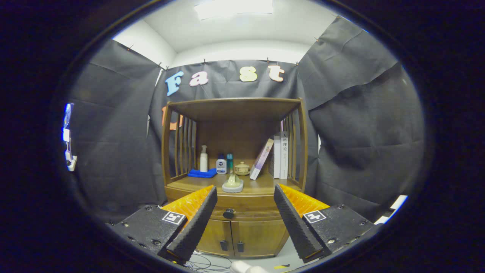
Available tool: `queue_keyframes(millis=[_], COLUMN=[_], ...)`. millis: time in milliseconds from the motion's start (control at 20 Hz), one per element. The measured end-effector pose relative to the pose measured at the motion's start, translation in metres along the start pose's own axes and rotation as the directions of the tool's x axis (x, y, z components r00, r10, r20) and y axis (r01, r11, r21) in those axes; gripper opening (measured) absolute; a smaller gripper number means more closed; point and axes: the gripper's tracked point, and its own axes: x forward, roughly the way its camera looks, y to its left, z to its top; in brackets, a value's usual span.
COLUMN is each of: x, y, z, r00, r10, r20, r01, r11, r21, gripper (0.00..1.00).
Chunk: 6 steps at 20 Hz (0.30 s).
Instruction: Pull open the drawer, take out the items inside it, and place them on the countertop above the cabinet.
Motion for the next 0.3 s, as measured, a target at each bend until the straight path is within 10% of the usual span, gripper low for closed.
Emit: queue_keyframes(millis=[300], x=[-0.032], y=[-0.015], z=[0.028], r00=[0.997], r10=[-0.005], r20=[0.076], r01=[0.004], r11=[1.0], r21=[0.018], gripper=[0.98])
